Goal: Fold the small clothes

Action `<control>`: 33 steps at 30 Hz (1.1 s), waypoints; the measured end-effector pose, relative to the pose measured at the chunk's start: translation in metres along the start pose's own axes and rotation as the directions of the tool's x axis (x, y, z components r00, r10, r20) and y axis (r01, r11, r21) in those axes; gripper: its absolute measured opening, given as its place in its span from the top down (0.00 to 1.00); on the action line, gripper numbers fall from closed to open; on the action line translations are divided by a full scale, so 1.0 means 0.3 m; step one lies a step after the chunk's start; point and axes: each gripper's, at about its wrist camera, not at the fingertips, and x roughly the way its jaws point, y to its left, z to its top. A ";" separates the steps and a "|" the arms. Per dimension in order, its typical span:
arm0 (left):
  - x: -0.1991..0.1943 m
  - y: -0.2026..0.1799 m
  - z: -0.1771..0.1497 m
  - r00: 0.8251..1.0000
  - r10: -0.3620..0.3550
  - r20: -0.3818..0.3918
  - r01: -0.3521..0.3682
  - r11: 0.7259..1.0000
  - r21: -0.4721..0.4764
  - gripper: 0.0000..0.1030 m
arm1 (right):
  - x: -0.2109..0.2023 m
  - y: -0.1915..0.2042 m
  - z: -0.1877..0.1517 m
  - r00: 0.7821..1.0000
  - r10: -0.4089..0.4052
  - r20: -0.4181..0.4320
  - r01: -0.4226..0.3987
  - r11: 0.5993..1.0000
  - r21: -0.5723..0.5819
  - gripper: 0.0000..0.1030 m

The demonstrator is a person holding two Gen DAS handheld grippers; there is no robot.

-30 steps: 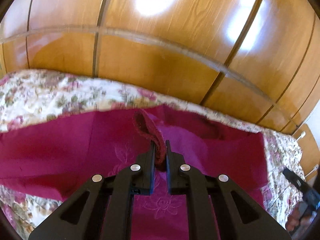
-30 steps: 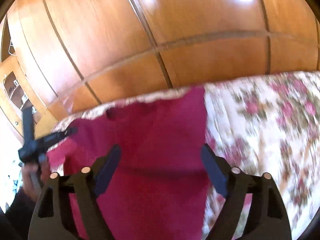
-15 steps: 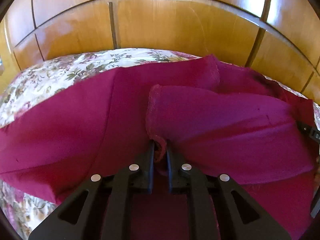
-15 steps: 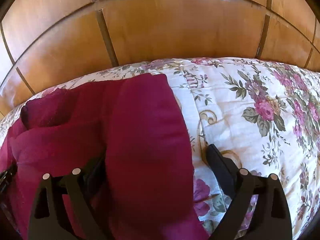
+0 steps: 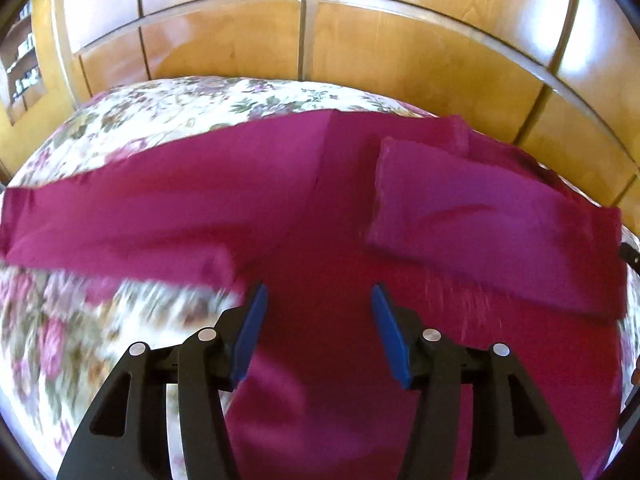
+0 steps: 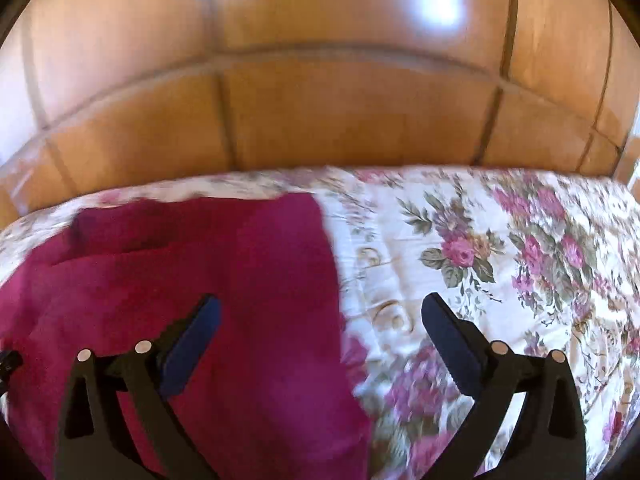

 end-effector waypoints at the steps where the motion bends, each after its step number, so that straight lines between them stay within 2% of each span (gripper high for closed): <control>1: -0.028 0.003 -0.026 1.000 -0.009 0.008 0.009 1.000 0.006 0.48 | -0.026 0.024 -0.024 0.999 0.037 -0.007 -0.037 0.999 -0.016 0.03; 4: -0.098 0.039 -0.096 0.999 -0.040 0.015 0.041 0.999 -0.021 0.48 | -0.065 0.144 -0.121 0.987 0.147 -0.070 -0.152 0.985 -0.083 0.03; 6: -0.118 0.071 -0.133 0.998 -0.062 0.008 0.063 0.997 -0.055 0.48 | -0.059 0.223 -0.182 0.979 0.173 -0.112 -0.188 0.971 -0.147 0.03; 9: -0.159 0.159 -0.200 0.993 -0.117 0.002 0.116 0.980 -0.160 0.48 | -0.016 0.346 -0.303 0.969 0.146 -0.198 -0.199 0.939 -0.280 0.02; 10: -0.174 0.201 -0.225 0.991 -0.135 0.006 0.134 0.969 -0.206 0.45 | -0.010 0.372 -0.332 0.977 0.108 -0.181 -0.163 0.932 -0.323 0.02; 12: -0.204 0.269 -0.266 0.990 -0.137 0.020 0.137 0.952 -0.273 0.34 | -0.017 0.383 -0.337 0.981 0.098 -0.168 -0.149 0.934 -0.325 0.02; 14: -0.240 0.353 -0.296 0.992 -0.114 0.050 0.124 0.931 -0.344 0.32 | -0.009 0.366 -0.333 0.974 0.127 -0.186 -0.176 0.944 -0.279 0.02; 18: -0.302 0.519 -0.351 0.995 -0.031 0.096 0.073 0.877 -0.474 0.30 | -0.014 0.363 -0.327 0.972 0.143 -0.188 -0.191 0.945 -0.265 0.02; 20: -0.321 0.618 -0.375 0.995 0.001 0.100 0.055 0.831 -0.554 0.30 | -0.019 0.360 -0.326 0.973 0.140 -0.182 -0.186 0.945 -0.269 0.02; 23: -0.340 0.751 -0.401 0.996 0.033 0.085 0.028 0.778 -0.628 0.30 | -0.007 0.353 -0.328 0.977 0.134 -0.166 -0.176 0.944 -0.278 0.02; 27: -0.343 0.928 -0.403 0.995 -0.001 0.102 0.075 0.687 -0.723 0.30 | -0.003 0.362 -0.327 0.977 0.133 -0.166 -0.176 0.944 -0.278 0.02; 28: -0.344 0.966 -0.387 0.994 0.024 0.108 0.064 0.674 -0.736 0.35 | -0.006 0.360 -0.332 0.977 0.132 -0.165 -0.175 0.944 -0.279 0.02; 30: -0.338 1.009 -0.349 0.992 0.069 0.104 0.031 0.671 -0.741 0.39 | -0.011 0.358 -0.335 0.978 0.132 -0.163 -0.174 0.944 -0.279 0.02; 33: -0.294 1.079 -0.281 0.991 0.096 0.097 0.010 0.661 -0.750 0.40 | -0.011 0.351 -0.338 0.977 0.135 -0.162 -0.176 0.945 -0.276 0.02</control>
